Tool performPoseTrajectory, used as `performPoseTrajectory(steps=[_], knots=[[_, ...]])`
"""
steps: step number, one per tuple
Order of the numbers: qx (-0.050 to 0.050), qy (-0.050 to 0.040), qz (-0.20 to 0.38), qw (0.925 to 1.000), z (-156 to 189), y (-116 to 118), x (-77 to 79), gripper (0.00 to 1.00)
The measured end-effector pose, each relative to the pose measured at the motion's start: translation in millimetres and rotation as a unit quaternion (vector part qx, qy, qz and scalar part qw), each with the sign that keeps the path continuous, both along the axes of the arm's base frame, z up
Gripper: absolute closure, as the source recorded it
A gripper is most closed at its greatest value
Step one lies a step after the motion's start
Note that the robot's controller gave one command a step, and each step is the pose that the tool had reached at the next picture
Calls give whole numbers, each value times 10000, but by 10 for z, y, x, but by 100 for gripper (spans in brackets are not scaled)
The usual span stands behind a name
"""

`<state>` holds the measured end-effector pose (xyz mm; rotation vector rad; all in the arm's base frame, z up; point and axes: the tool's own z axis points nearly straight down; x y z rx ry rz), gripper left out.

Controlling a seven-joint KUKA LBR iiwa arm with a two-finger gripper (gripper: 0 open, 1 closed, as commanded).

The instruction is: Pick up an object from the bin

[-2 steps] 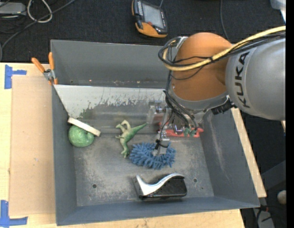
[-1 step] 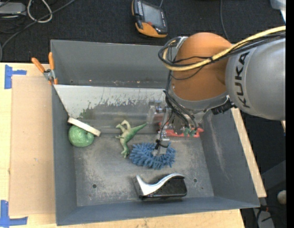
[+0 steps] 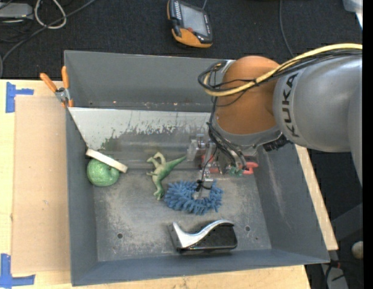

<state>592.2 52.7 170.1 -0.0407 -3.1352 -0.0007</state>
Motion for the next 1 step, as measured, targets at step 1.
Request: performPoseTrajectory(steps=[1], knots=[[10,-52,185,9998,-23,-77,-33,0]])
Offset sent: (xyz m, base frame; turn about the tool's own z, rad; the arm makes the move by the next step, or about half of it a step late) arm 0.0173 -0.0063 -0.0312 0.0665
